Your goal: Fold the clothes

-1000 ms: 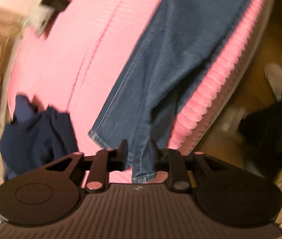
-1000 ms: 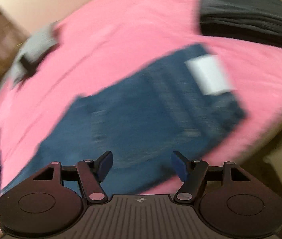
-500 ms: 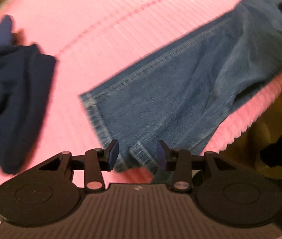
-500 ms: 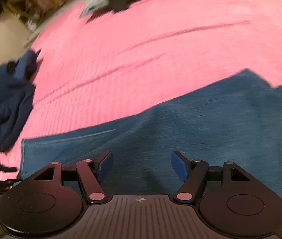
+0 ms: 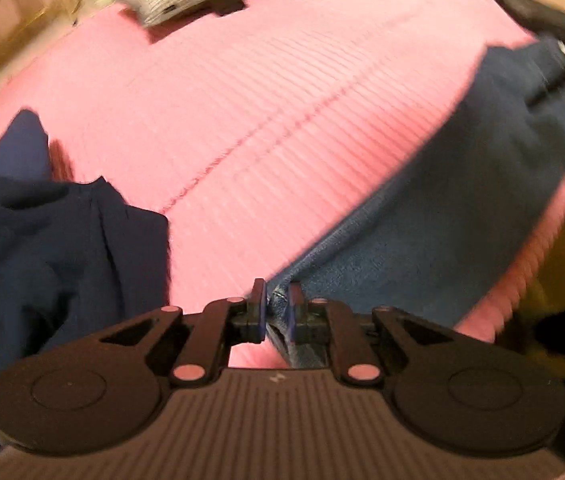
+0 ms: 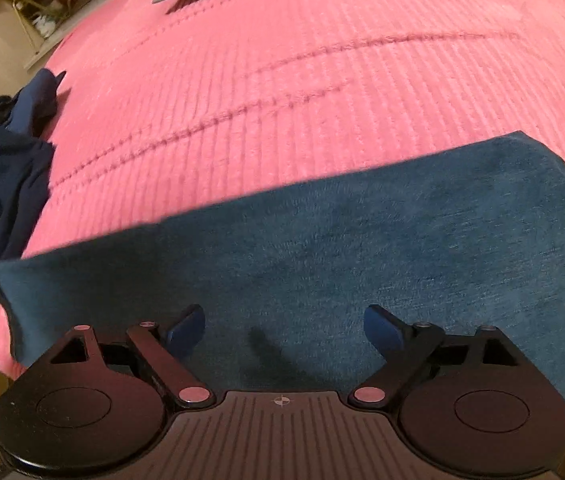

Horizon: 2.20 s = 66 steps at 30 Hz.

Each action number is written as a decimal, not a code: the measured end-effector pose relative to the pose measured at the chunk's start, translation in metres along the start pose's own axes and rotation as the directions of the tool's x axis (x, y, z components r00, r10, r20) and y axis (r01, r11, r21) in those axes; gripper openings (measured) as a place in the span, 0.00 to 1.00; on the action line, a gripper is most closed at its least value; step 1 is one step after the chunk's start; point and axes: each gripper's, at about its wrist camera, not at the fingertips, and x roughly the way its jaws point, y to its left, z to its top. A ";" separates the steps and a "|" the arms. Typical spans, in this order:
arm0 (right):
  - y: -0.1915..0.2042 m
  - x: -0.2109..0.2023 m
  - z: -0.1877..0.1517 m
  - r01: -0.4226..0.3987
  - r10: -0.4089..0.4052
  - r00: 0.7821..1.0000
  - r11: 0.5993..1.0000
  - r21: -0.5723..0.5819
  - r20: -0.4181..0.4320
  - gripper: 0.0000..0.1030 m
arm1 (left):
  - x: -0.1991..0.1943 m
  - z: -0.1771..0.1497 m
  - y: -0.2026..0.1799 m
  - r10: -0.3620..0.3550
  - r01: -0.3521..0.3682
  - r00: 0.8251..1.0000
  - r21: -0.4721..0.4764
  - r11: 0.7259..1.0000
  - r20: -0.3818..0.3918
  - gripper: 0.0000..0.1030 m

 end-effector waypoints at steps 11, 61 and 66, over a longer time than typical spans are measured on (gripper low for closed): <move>-0.024 -0.003 -0.039 0.010 -0.006 0.999 0.995 0.095 -0.036 0.87 | 0.022 -0.052 -0.022 0.086 -0.090 0.988 -0.022 0.996 -0.130 0.26; -0.362 -0.058 0.068 -0.044 0.039 0.999 0.977 -0.211 -0.026 0.86 | 0.183 0.398 -0.363 -0.547 0.551 0.834 0.173 0.816 -0.078 0.03; -0.360 -0.049 0.081 -0.036 0.024 0.998 0.978 -0.203 -0.062 0.87 | 0.144 0.367 -0.399 -0.585 0.586 0.803 0.330 0.740 -0.112 0.00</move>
